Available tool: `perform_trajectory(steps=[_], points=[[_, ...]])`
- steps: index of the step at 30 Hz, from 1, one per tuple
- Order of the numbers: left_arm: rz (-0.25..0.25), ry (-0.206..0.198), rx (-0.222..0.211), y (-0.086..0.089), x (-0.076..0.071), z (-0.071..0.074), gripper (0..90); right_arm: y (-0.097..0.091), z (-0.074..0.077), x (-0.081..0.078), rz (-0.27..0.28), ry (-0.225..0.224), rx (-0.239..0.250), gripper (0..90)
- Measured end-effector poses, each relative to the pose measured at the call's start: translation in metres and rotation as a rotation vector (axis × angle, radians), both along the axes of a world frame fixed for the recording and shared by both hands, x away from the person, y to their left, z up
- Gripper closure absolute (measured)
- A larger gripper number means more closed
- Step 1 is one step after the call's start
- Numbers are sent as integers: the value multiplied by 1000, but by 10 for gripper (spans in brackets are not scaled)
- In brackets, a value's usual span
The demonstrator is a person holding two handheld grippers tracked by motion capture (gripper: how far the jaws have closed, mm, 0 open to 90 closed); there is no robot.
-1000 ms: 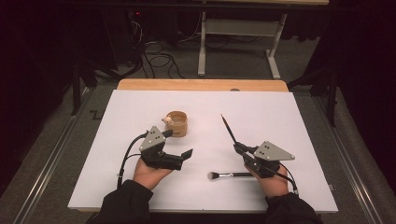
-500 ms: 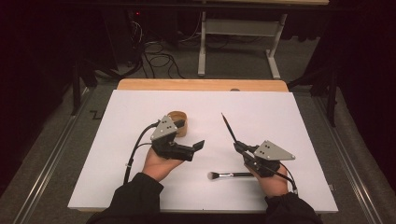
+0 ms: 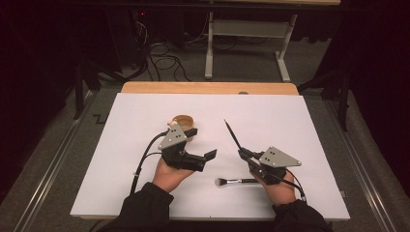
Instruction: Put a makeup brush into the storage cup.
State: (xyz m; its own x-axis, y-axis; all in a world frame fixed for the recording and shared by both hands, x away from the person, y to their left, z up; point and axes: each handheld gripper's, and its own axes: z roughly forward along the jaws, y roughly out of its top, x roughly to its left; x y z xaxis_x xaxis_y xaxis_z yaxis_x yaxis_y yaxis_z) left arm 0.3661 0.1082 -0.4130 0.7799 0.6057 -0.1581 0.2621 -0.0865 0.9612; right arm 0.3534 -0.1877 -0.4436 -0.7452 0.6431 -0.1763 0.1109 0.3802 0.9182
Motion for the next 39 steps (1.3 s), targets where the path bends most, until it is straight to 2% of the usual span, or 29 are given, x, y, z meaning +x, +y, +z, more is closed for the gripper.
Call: perform_trajectory(steps=[12,15,21,25,31,35,39], points=[[-9,-2,-36,1,-5,2,105,18,-3,-5,54,5,-9,871],[-17,8,-62,1,-5,1,146,21,-4,-5,65,8,-5,871],[-18,22,-85,0,-5,-2,178,26,-5,-7,75,14,-6,871],[-26,49,-119,0,-4,-4,212,30,-6,-7,88,13,-11,870],[-30,65,-162,0,-3,-8,301,34,-7,-9,99,16,-18,871],[-32,61,-166,-1,-4,-9,352,36,-8,-9,105,15,-20,871],[-37,70,-194,-1,-3,-11,416,38,-9,-9,104,16,-25,871]])
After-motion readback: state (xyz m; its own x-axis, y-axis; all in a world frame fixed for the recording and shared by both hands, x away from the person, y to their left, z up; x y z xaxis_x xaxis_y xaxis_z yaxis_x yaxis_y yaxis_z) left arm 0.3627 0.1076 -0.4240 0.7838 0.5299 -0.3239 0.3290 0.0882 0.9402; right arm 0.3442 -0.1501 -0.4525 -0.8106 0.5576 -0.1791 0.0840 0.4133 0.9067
